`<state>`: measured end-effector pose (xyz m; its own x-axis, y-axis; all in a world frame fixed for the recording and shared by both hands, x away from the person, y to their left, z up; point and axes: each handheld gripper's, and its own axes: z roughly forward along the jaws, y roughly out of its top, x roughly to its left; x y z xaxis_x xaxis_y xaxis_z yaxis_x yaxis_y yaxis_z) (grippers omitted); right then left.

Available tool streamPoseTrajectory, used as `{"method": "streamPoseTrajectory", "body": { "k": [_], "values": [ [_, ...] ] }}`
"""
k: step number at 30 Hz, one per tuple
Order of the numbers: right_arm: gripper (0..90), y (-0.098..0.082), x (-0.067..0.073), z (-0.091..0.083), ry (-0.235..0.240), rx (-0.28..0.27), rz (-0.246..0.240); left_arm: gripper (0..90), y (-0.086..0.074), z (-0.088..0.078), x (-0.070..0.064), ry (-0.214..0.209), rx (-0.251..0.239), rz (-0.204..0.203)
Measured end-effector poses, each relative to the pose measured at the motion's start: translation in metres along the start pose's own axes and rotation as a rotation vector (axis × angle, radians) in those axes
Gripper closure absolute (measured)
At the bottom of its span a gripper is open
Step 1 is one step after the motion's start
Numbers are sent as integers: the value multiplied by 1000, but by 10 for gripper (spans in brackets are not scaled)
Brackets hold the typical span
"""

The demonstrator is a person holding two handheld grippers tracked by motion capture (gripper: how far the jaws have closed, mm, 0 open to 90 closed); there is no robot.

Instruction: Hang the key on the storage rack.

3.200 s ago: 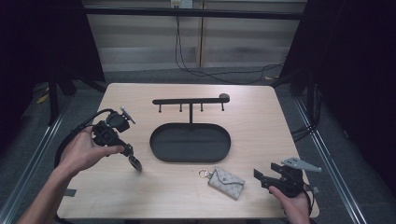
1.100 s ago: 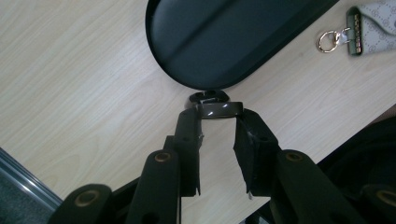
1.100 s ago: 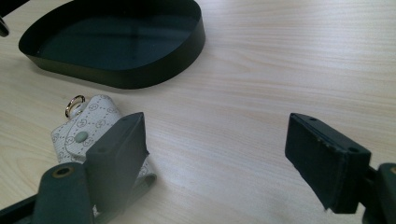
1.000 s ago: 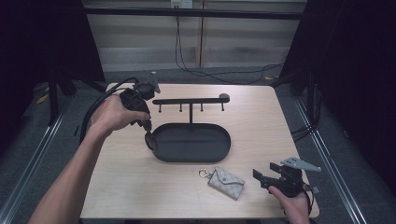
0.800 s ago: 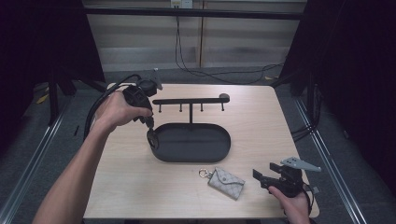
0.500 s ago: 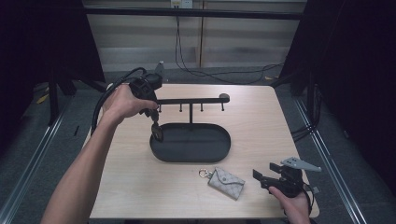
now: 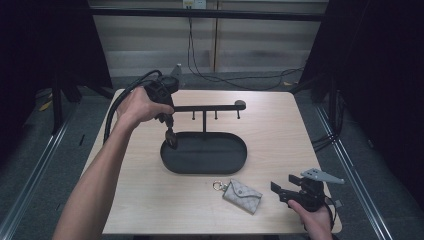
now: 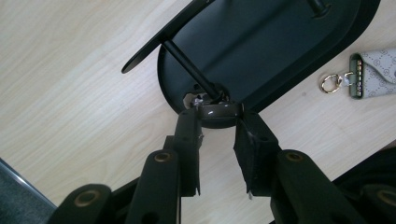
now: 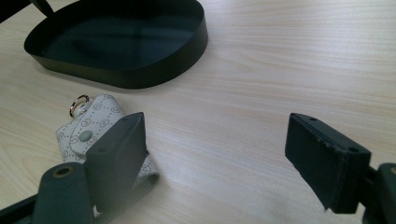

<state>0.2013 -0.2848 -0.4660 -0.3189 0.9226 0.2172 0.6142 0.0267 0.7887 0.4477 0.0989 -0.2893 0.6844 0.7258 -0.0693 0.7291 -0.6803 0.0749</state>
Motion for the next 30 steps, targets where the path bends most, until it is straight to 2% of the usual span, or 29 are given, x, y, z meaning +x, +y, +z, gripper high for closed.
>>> {"method": "streamPoseTrajectory", "body": {
  "k": [3,7,10,12,13,15,17,19,21,26,27,28,30],
  "values": [
    [206,0,0,0,-2,0,-1,710,2,2,1,-10,-4,-10],
    [206,0,0,0,-1,1,1,709,8,7,0,3,17,-13],
    [206,0,0,0,1,-1,-1,707,10,10,1,-1,14,-48],
    [206,0,0,0,1,0,-2,705,11,12,3,-6,17,-52],
    [206,0,0,0,0,2,-2,705,11,11,4,-5,5,-79],
    [206,0,1,0,1,3,-2,746,11,11,6,-14,7,-72],
    [206,0,1,0,2,2,-4,744,11,11,6,-12,0,-81],
    [206,0,1,1,0,4,-3,714,11,11,6,-17,-3,-78],
    [206,0,1,1,-1,3,-6,687,10,11,6,-25,-14,-98],
    [206,0,1,1,2,3,-4,620,7,10,6,-17,-16,-83],
    [206,0,1,1,1,5,-3,583,6,9,6,-18,-25,-98],
    [206,0,1,1,1,5,-3,583,4,9,7,-12,-30,-91],
    [206,0,1,1,0,4,-4,522,-1,9,10,-16,-28,-96]
  ]
}}
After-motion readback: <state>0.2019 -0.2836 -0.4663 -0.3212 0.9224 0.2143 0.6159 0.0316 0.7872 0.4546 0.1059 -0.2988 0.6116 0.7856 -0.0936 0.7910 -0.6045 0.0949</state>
